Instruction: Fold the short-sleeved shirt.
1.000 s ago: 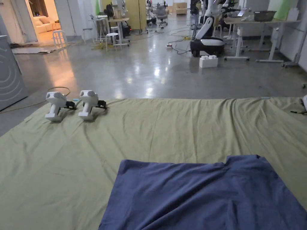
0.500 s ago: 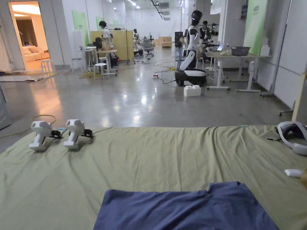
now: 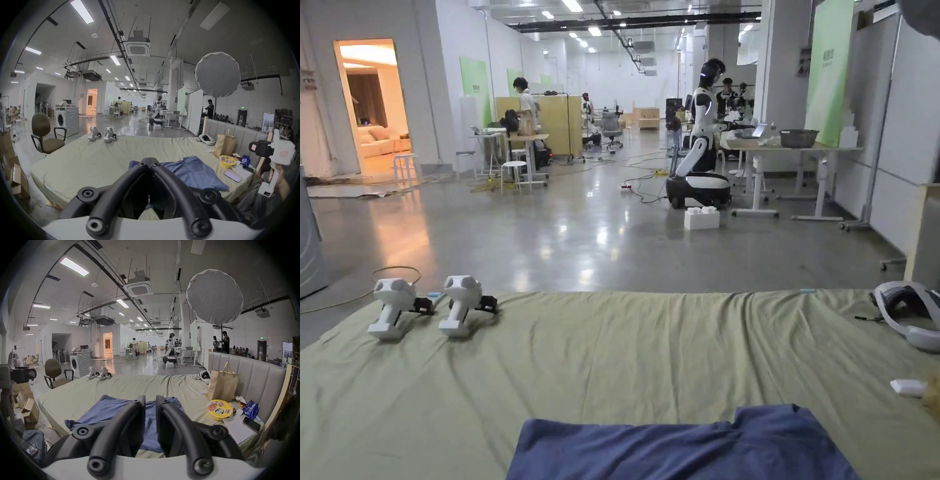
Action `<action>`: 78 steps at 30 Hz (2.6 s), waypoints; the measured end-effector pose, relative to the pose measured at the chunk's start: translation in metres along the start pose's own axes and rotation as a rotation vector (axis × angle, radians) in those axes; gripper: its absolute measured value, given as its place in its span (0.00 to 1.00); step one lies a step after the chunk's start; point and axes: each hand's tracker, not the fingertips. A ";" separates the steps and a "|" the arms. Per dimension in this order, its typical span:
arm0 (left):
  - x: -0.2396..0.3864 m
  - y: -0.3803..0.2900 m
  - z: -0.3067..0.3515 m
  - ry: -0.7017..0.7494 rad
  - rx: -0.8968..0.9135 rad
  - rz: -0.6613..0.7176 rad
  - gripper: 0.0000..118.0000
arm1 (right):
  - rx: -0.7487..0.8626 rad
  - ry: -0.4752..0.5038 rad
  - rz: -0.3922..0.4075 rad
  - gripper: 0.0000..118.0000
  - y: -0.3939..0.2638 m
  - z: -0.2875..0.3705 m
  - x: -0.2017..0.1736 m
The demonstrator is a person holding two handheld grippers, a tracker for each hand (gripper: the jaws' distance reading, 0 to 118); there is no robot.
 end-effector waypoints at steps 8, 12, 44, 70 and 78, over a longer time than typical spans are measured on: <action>0.011 0.005 -0.003 0.057 0.068 -0.094 0.01 | 0.016 -0.070 0.102 0.02 0.001 -0.006 -0.026; 0.010 0.004 -0.011 0.058 0.055 -0.104 0.01 | 0.031 -0.073 0.091 0.02 0.003 -0.009 -0.026; -0.126 -0.209 -0.195 0.065 -0.718 0.104 0.11 | -0.352 -0.087 -0.091 0.02 -0.070 -0.048 0.027; -0.100 -0.220 -0.220 0.070 -0.865 -0.094 0.07 | -0.649 -0.204 -0.125 0.80 -0.197 -0.120 0.110; -0.089 -0.216 -0.216 0.082 -0.852 -0.074 0.07 | -0.701 -0.174 -0.051 0.47 -0.215 -0.137 0.115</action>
